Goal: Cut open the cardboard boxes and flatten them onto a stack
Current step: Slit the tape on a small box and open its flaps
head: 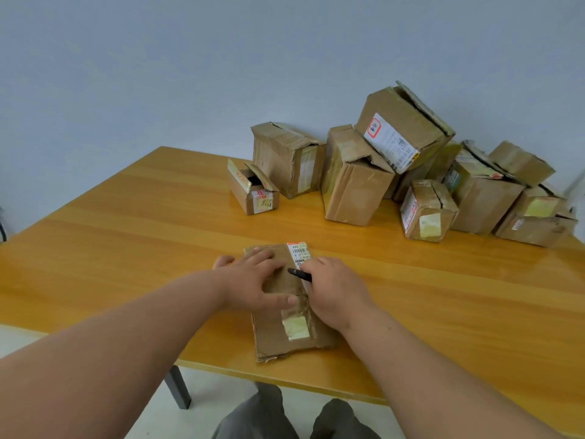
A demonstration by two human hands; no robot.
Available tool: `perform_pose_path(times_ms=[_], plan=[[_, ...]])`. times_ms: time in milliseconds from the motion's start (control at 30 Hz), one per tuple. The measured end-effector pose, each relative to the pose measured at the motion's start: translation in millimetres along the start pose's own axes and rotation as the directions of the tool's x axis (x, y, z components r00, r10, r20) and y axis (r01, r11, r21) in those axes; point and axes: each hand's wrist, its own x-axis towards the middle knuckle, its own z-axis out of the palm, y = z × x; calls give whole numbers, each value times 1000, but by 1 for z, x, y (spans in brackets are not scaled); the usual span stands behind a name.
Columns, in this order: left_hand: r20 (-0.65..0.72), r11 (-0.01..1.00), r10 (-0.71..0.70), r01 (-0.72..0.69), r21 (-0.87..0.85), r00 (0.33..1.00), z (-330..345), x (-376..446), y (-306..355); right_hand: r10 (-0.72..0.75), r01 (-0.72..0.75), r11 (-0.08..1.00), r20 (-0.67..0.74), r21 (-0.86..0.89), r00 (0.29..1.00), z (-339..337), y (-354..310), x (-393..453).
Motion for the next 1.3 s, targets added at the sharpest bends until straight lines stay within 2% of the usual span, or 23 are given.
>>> perform_pose_path(times_ms=[67,200,367,500,600,800,933,1133,1300], plan=[[-28,1000,-2,2,-17,1000,6,-1,0,-20,20,1000,3,-7,1000,4,-3,4],[-35,990,23,-18,138,999,21,2,-3,-31,33,999,38,-42,999,18,3,8],[-9,968,49,-45,247,999,-2,10,-12,-23,27,996,52,-85,998,3,-2,19],[52,990,-27,19,141,998,-13,13,-16,-9,15,997,63,-80,998,-2,3,21],[57,983,-27,16,182,998,-9,15,-14,16,-12,999,93,-43,996,4,5,21],[-11,964,12,-8,267,1000,-9,14,-17,-25,31,998,99,-62,995,3,6,27],[-84,961,68,-43,273,994,-6,7,-23,-104,104,993,5,-62,995,5,4,20],[-75,979,10,5,202,997,-4,3,-38,-127,130,988,32,-83,991,7,-5,29],[-102,976,-96,114,186,990,-10,0,-56,-157,160,987,95,-29,983,9,-27,51]])
